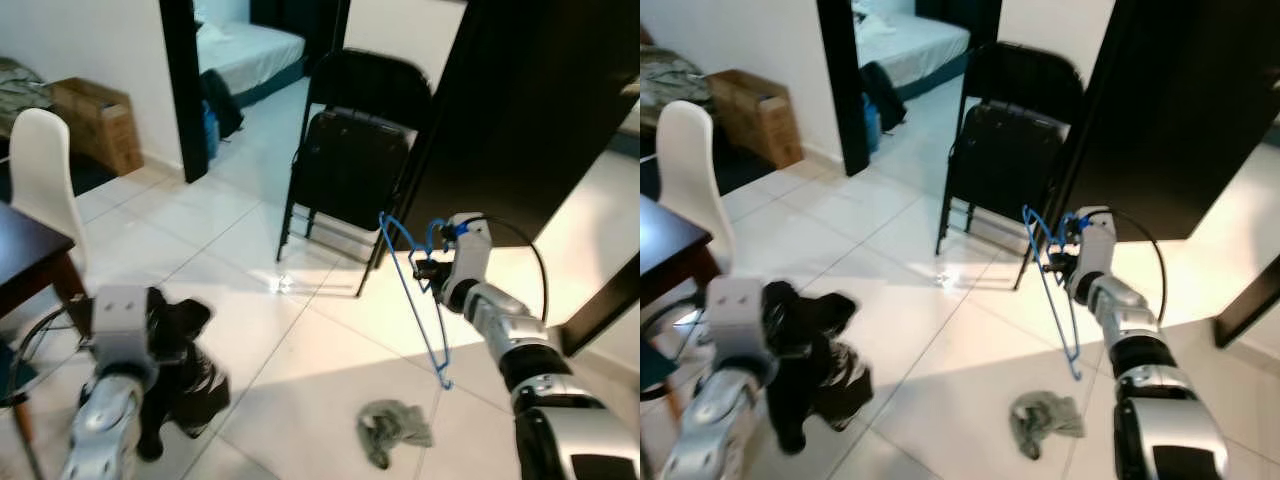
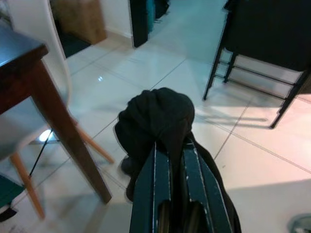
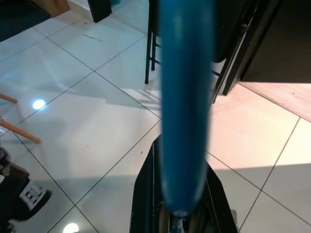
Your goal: Hang hanger
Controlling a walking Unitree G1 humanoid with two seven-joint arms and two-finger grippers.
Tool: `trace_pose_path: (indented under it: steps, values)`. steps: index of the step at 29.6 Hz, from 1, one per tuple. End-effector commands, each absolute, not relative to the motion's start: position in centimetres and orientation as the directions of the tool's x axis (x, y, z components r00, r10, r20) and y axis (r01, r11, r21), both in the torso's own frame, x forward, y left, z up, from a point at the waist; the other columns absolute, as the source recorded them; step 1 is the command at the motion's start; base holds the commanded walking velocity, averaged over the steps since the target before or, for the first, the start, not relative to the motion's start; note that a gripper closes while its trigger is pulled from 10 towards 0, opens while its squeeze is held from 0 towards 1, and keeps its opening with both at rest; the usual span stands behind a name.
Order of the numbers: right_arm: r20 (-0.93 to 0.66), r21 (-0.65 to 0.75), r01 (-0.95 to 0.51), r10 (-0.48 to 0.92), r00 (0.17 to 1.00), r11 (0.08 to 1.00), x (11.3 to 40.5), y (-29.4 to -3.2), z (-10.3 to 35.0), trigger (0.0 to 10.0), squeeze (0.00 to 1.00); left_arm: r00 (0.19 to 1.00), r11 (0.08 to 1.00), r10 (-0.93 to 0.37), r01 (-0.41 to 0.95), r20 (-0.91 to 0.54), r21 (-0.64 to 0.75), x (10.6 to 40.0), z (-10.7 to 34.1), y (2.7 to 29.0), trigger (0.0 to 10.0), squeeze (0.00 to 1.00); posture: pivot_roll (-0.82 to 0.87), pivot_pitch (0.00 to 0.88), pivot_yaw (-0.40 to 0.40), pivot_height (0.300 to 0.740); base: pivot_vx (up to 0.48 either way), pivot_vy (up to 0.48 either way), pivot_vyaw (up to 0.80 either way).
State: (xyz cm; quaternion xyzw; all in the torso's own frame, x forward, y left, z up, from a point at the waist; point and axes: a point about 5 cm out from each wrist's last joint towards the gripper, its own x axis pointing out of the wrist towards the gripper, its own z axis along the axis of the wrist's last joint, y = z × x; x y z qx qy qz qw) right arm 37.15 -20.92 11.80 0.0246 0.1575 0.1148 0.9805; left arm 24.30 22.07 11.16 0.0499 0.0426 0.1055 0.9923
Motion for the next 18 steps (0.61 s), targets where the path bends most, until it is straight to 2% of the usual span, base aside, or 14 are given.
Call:
trace_pose_path:
  steps: [1, 2, 7, 9, 12, 18]
  values:
    - [-0.313, 0.074, -0.229, 0.241, 0.919, 0.971, 36.8, -21.1, 11.5, 10.0, 0.00, 0.988, 0.986, 0.155, -0.154, -0.021, 0.071, 24.1, 12.5, 20.2, 10.0, 0.00, 0.01, 0.016, -0.096, 0.740, 0.000, 0.000, -0.80]
    - [-0.318, 0.084, -0.255, 0.268, 0.909, 0.963, 36.2, -21.0, 11.2, 10.0, 0.00, 0.991, 0.991, 0.128, -0.126, -0.038, 0.048, 23.3, 12.5, 19.4, 10.0, 0.00, 0.01, 0.020, -0.096, 0.740, 0.000, 0.000, -0.80]
    - [-0.297, 0.136, -0.283, 0.312, 0.902, 0.949, 35.1, -20.8, 11.0, 10.0, 0.00, 0.997, 0.997, 0.079, -0.079, -0.027, 0.010, 22.5, 13.1, 18.9, 10.0, 0.00, 0.02, 0.034, -0.100, 0.740, 0.000, 0.000, -0.80]
    - [-0.269, 0.184, -0.260, 0.303, 0.914, 0.948, 35.2, -20.9, 11.2, 10.0, 0.00, 1.000, 1.000, 0.020, -0.021, -0.017, -0.006, 23.4, 13.5, 19.1, 10.0, 0.00, 0.01, 0.037, -0.090, 0.740, 0.000, 0.000, -0.80]
    - [-0.266, 0.173, -0.256, 0.295, 0.918, 0.951, 35.9, -20.4, 11.3, 10.0, 0.00, 0.989, 0.989, -0.139, 0.137, -0.040, -0.058, 25.2, 13.4, 18.8, 10.0, 0.00, 0.02, 0.028, -0.091, 0.740, 0.000, 0.000, -0.80]
    - [-0.271, 0.153, -0.260, 0.294, 0.917, 0.953, 35.9, -20.1, 11.2, 10.0, 0.00, 0.982, 0.978, -0.186, 0.182, -0.032, -0.098, 25.3, 13.6, 18.9, 10.0, 0.00, 0.01, 0.024, -0.078, 0.740, 0.000, 0.000, -0.80]
